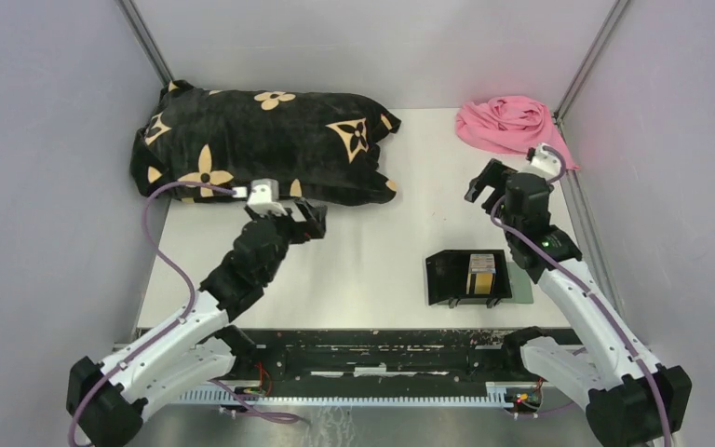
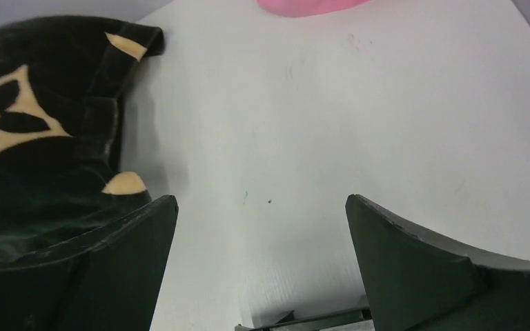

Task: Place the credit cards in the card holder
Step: Move the storage box to the center of the board.

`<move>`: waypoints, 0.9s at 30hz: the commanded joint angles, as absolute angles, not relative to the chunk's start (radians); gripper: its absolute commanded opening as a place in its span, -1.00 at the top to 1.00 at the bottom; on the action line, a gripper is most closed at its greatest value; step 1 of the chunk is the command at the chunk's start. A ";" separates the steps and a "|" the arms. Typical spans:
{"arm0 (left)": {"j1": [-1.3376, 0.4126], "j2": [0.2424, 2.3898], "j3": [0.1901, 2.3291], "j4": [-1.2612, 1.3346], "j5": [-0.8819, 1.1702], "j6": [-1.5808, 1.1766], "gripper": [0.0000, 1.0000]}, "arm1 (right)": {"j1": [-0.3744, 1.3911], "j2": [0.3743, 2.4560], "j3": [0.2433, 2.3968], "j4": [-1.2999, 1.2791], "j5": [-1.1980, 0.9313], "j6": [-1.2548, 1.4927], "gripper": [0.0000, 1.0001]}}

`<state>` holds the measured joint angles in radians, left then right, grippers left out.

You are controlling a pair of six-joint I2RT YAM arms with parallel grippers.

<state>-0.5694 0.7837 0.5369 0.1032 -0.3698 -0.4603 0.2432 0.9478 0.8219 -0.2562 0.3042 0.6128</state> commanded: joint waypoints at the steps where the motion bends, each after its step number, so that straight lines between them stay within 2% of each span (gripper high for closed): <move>1: -0.818 0.830 0.624 -0.040 -0.585 -0.484 -0.98 | 0.347 0.973 0.847 -0.327 0.584 0.545 -0.99; 7: -1.106 1.067 0.786 -0.066 -0.720 -0.347 -0.98 | 0.348 0.971 0.868 -0.371 0.650 0.515 -0.99; 10: -1.182 1.203 0.851 -0.033 -0.718 -0.263 -0.98 | 0.350 0.954 0.847 -0.379 0.683 0.526 -0.99; 14: -1.204 1.346 0.890 0.051 -0.621 -0.179 -0.98 | 0.349 0.922 0.856 -0.435 0.734 0.552 -0.97; 20: -1.203 1.506 0.939 0.200 -0.411 -0.050 -0.98 | 0.350 0.785 0.833 -0.427 0.754 0.585 -0.76; 24: -1.194 1.608 0.979 0.272 -0.343 -0.009 -0.98 | 0.349 0.752 0.851 -0.470 0.779 0.661 -0.57; 27: -1.169 1.659 0.987 0.337 -0.255 -0.011 -0.98 | 0.347 0.764 0.878 -0.531 0.786 0.688 -0.56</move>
